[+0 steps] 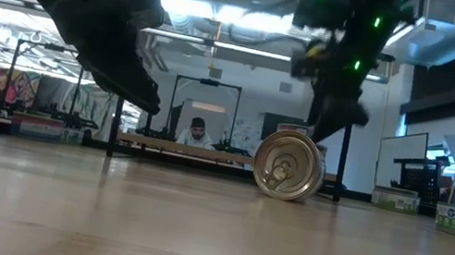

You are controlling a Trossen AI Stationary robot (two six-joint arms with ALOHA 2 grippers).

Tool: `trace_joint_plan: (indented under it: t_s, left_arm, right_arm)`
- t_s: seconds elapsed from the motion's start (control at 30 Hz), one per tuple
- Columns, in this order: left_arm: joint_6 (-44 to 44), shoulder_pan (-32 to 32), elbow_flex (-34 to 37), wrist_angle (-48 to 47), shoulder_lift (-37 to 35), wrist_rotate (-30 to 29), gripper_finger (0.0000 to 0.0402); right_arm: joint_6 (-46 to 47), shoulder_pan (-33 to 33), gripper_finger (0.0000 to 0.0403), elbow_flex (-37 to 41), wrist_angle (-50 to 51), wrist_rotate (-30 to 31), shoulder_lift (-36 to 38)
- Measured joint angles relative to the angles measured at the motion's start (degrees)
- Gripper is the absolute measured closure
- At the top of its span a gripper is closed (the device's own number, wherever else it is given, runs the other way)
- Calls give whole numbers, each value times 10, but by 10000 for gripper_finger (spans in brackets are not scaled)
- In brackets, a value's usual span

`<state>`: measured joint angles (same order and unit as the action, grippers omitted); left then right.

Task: Stack canned seafood by type on shelf
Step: Stack the blue-pink tuna can on top of the other blue-pink tuna can on the shelf

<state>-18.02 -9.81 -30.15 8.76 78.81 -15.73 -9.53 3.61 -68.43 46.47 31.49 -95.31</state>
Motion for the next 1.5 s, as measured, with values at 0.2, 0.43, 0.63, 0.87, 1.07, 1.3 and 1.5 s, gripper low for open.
trace_joint_plan:
  t_s: [0.2,0.43,0.63,0.87,1.07,1.3,1.5]
  left_arm:
    - [17,0,0,32,7,0,153]
    - [53,2,-8,136,67,0,153]
    - [69,24,-72,146,142,0,153]
    - [96,47,-128,145,209,0,153]
    - [101,62,-142,150,225,0,153]
    - [109,66,-142,147,225,1,153]
    - [110,66,-142,147,225,1,152]
  right_arm:
    - [86,-55,134,-1,47,-91,6]
    - [130,-78,134,92,-43,-79,89]
    - [137,-65,134,223,-282,-83,185]
    - [155,-58,134,340,-521,-96,184]
    - [151,-57,134,356,-559,-67,162]
    - [146,-57,134,357,-551,-27,120]
    - [145,-57,134,357,-554,-13,93]
